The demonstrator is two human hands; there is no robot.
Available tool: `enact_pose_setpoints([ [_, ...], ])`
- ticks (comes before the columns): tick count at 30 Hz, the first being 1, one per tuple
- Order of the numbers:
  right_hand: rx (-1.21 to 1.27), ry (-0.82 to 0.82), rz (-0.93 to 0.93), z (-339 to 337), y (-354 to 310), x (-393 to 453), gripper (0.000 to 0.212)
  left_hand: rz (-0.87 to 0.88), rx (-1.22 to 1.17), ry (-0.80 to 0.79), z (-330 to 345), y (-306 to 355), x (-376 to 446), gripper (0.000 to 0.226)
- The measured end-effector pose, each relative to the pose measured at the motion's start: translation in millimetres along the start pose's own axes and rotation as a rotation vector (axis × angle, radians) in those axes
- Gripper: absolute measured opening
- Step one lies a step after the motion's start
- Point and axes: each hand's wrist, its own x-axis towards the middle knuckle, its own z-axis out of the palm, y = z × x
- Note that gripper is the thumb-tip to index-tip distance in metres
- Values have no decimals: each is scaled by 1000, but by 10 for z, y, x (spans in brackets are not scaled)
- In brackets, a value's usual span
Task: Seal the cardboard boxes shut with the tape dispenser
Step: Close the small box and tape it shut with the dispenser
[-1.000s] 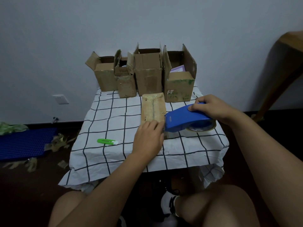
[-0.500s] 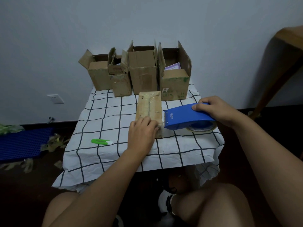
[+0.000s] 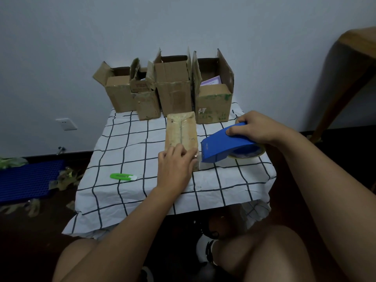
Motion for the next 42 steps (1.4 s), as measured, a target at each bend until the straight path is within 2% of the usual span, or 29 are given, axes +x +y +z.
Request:
enact_pose_setpoints([
  [4,-88,8,4,-11,-235,60,35,5,-3,-5,28,-21,0,32],
  [7,-134,50,-4,57,-400,87,31,23,11,-28,31,-48,-12,46],
  [12,-210,96,-15,135,-623,45,29,24,53,-160,-21,-81,6,66],
  [18,-298,147,5,190,-786,-55,31,45,137,-279,-101,-65,54,64],
  [24,-330,168,16,198,-815,-37,27,69,161,-320,-153,-59,92,62],
  [28,-504,158,109,310,-591,-53,26,121,202,-384,-137,-2,81,64],
  [32,-364,305,106,238,-340,-102,30,85,144,-344,-127,-25,58,68],
  [38,-137,391,138,294,-274,-160,32,61,97,-267,-148,-52,66,40],
  [42,-29,504,130,395,-217,-202,37,73,51,-262,-160,-74,56,44],
])
